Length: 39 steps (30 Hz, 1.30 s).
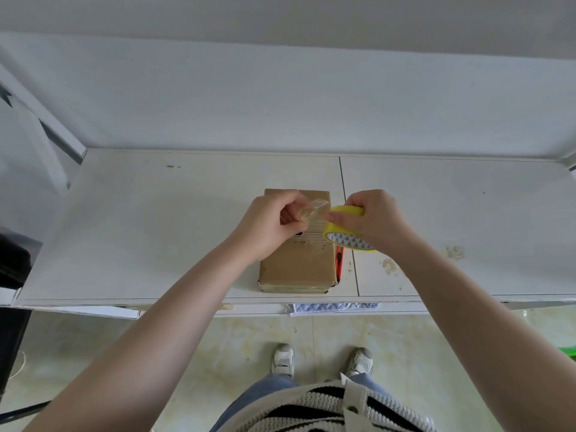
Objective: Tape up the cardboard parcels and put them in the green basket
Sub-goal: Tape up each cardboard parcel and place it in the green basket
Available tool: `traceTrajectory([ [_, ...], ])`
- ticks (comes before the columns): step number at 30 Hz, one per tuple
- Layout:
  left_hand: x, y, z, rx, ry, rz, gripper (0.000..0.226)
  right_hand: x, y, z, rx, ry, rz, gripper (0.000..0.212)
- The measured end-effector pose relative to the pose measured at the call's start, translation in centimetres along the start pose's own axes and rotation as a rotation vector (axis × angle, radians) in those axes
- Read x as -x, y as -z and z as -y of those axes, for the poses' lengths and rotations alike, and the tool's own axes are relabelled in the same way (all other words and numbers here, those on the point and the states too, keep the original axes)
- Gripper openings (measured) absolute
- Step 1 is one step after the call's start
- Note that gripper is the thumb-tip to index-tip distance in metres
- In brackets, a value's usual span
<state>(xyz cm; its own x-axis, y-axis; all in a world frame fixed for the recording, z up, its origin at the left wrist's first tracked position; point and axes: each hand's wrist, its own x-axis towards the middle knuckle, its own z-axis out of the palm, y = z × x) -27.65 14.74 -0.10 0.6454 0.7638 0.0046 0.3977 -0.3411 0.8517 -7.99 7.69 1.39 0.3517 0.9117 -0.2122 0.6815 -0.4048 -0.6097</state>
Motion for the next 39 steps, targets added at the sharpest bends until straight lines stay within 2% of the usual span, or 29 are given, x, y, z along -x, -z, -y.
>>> traceTrajectory([
  [4,0.9,-0.2,-0.3,0.513,0.184,0.154,0.047,0.1,0.3,0.1,0.095,0.031,-0.029,0.040],
  [7,0.9,0.0,-0.6,0.751,0.247,0.258,0.048,-0.1,0.4,0.3,0.144,0.040,-0.032,0.042],
  [11,0.6,-0.5,-1.1,1.012,0.446,0.189,0.033,-0.4,0.2,0.3,0.188,0.050,-0.056,0.047],
  [14,0.4,-1.2,-1.2,0.977,0.450,0.100,0.019,-0.2,-0.4,0.2,0.245,0.087,-0.127,0.047],
  [17,0.3,-1.2,-1.3,0.949,0.453,0.077,0.022,0.3,-0.8,0.0,0.201,0.158,-0.233,0.046],
  [24,0.1,-0.9,-1.8,1.101,0.566,0.058,0.015,0.8,-1.6,-0.8,0.099,0.309,-0.377,0.031],
  [26,0.2,-1.0,-2.0,1.095,0.546,0.053,0.014,1.0,-1.8,-0.9,0.085,0.343,-0.410,0.029],
  [28,0.2,-1.2,-2.2,0.952,0.474,0.024,0.016,1.1,-2.2,-0.9,0.050,0.357,-0.414,0.028],
  [32,0.3,-1.4,-2.7,0.497,0.383,-0.122,0.027,1.5,-2.9,-1.3,-0.048,0.354,-0.436,0.027],
  [35,0.3,-1.1,-3.0,0.429,0.329,-0.137,0.031,1.9,-2.9,-1.2,-0.139,0.380,-0.474,0.031],
  [39,0.4,-1.2,-3.4,0.393,0.295,-0.108,0.020,2.0,-2.5,-0.8,-0.180,0.394,-0.528,0.030],
])
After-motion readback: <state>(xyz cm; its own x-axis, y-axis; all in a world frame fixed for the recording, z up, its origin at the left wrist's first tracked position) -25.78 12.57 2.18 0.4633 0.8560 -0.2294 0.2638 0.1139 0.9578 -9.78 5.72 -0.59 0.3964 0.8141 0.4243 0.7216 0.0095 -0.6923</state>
